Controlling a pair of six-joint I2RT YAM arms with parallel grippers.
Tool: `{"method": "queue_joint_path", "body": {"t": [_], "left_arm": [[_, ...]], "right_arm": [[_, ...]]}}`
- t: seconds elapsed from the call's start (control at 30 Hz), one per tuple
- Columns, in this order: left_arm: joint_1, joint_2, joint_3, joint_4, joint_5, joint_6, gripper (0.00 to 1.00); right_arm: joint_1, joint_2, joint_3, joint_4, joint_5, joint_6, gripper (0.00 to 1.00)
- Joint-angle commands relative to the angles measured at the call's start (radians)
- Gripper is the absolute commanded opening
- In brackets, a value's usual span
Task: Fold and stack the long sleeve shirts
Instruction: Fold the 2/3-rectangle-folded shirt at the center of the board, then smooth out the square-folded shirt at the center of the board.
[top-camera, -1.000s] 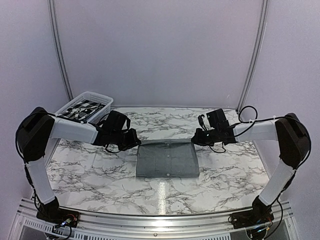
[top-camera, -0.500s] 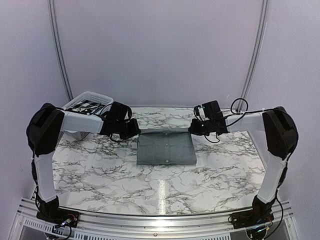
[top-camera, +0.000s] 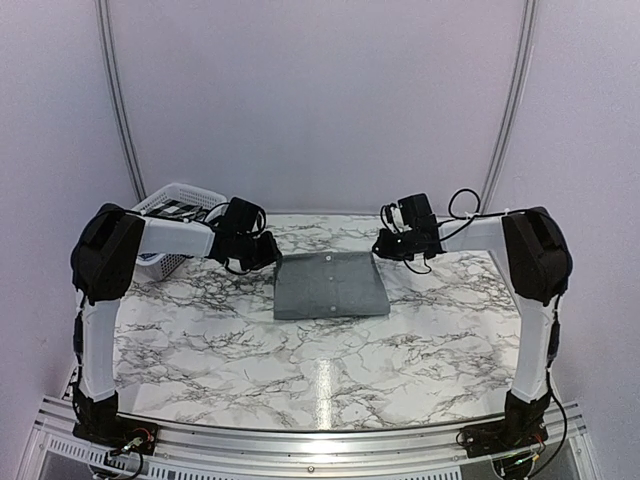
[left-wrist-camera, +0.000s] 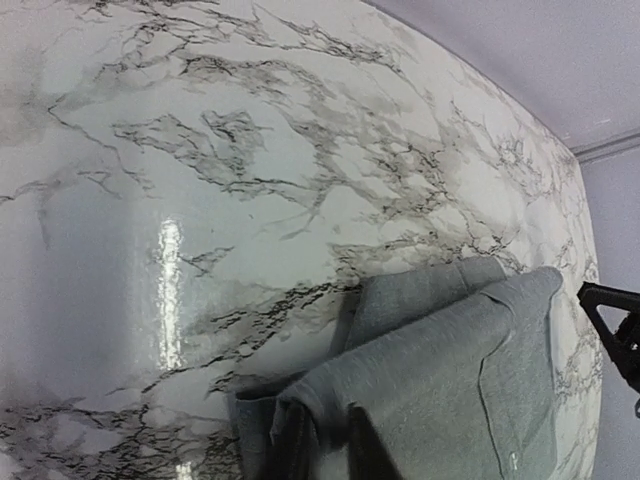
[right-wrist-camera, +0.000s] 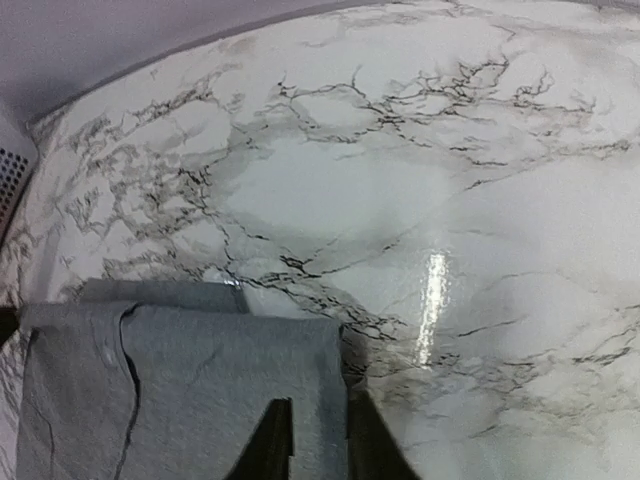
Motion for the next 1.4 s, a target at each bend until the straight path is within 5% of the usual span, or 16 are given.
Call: {"method": "queue_joint_path", "body": {"t": [0.0, 0.1, 0.2, 0.57, 1.0, 1.37], "left_arm": [[0.026, -0.044, 0.018, -0.081, -0.063, 0.034, 0.47], [0.028, -0.106, -0.003, -0.101, -0.1, 0.059, 0.75], [0.027, -0.177, -0.054, -0.1, -0.097, 0.061, 0.78], [-0.136, -0.281, -0.183, -0.082, 0.017, 0.023, 0.38], [-0.207, -0.084, -0.187, 0.029, 0.094, -0.052, 0.25], [-0.209, -0.118, -0.309, 0.048, 0.073, -0.076, 0.22]], "right_arm": [[-0.024, -0.03, 0.038, -0.065, 0.037, -0.021, 0.31], [-0.02, -0.084, 0.038, -0.097, 0.03, -0.04, 0.48], [0.004, -0.149, 0.019, -0.123, 0.028, -0.053, 0.52], [0.249, -0.314, -0.17, -0.095, 0.003, -0.001, 0.16], [0.341, -0.138, -0.192, 0.004, -0.012, 0.038, 0.14], [0.354, -0.148, -0.256, -0.018, 0.016, 0.088, 0.14]]}}
